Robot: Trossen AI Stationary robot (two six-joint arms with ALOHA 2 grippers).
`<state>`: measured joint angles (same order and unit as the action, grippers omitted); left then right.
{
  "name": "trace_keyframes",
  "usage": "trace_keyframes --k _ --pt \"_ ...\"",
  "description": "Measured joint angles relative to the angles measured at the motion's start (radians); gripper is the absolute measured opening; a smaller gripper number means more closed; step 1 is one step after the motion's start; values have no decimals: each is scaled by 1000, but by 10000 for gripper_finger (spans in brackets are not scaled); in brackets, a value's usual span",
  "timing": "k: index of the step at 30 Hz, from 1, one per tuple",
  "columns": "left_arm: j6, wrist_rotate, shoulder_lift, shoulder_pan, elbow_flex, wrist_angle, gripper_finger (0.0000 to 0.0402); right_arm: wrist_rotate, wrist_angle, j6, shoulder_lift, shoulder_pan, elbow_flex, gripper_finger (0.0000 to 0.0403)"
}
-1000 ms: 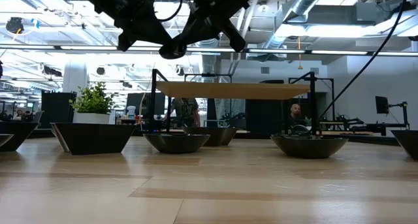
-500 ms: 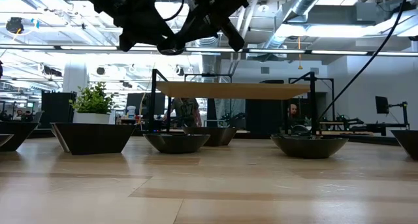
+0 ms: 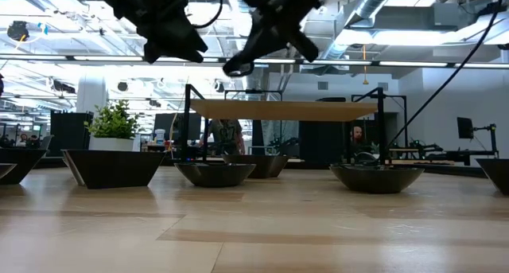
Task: Pick & Place Mini shaped plates
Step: Stack the black drop shaped plate on top of the black drop shaped plate on the shelf
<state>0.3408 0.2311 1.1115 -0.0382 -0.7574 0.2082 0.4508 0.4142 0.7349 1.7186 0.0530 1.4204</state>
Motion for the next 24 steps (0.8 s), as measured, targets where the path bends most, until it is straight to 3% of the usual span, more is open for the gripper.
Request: trace_keyframes --k 11,18,24 --pt "0 -1 -15 7 0 1 141 -211 310 -106 -241 -208 0 0" --pt "0 -1 -15 7 0 -16 140 -483 373 -330 -358 -444 0 0" --pt "0 -1 -15 7 0 -73 140 -743 409 -482 -359 -671 0 0"
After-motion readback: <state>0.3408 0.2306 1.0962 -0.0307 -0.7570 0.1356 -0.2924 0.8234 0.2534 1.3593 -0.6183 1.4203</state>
